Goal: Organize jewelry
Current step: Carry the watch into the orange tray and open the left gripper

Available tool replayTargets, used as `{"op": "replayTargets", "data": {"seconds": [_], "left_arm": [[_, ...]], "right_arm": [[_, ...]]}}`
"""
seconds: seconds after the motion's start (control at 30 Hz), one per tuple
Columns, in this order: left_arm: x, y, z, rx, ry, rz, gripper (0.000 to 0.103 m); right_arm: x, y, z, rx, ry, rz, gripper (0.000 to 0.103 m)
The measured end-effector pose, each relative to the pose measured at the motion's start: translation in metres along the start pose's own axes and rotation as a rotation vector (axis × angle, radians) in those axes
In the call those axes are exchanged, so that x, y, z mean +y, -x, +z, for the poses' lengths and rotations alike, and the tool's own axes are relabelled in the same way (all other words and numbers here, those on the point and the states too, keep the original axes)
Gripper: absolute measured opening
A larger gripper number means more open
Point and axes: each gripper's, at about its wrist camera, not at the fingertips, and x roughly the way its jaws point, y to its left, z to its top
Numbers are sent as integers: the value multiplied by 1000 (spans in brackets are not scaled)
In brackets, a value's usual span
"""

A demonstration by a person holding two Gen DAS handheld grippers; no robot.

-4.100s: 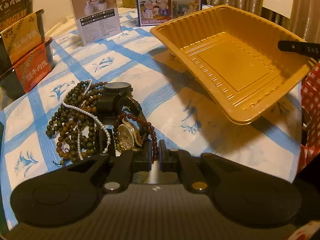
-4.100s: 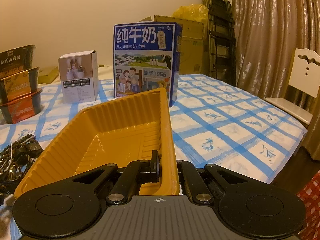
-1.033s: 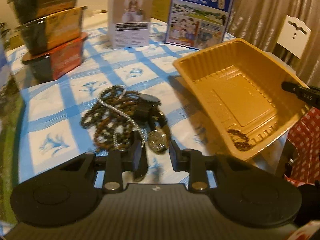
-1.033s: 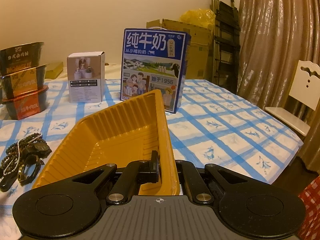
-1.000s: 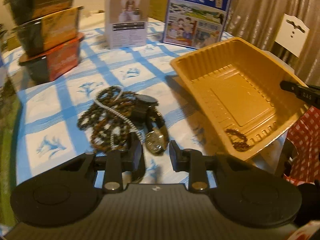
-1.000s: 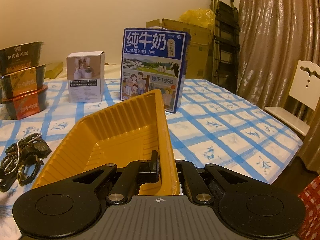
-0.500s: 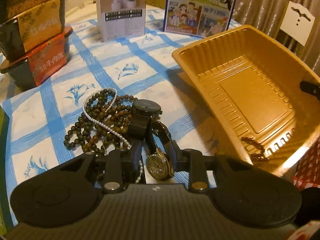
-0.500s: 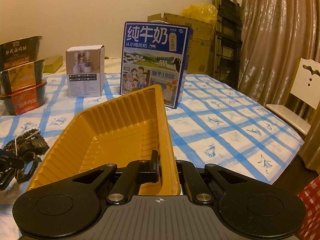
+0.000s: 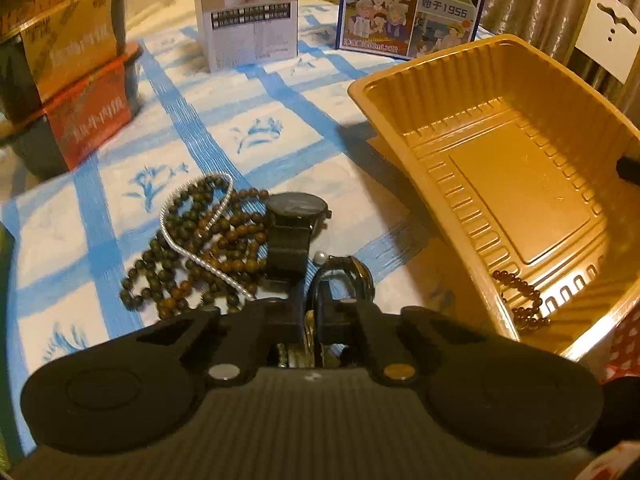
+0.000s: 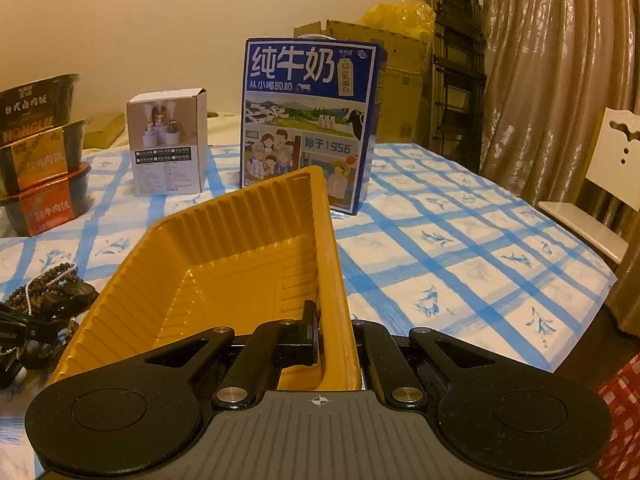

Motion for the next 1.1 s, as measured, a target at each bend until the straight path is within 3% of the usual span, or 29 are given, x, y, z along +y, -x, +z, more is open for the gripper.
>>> {"op": "replayTargets", "data": {"seconds": [0.3, 0.67, 0.83, 1.1], "left_arm": [[0, 32, 1, -67, 27, -3, 4], [-42, 66, 20, -171, 4, -145, 4], [-71, 58, 18, -151, -5, -223, 4], [-102, 30, 10, -50, 15, -315, 4]], "right_arm": [[0, 5, -4, -15, -12, 16, 3], [7, 14, -11, -42, 3, 23, 4], [13, 19, -16, -55, 26, 27, 4], [14, 23, -21, -56, 35, 24, 3]]}}
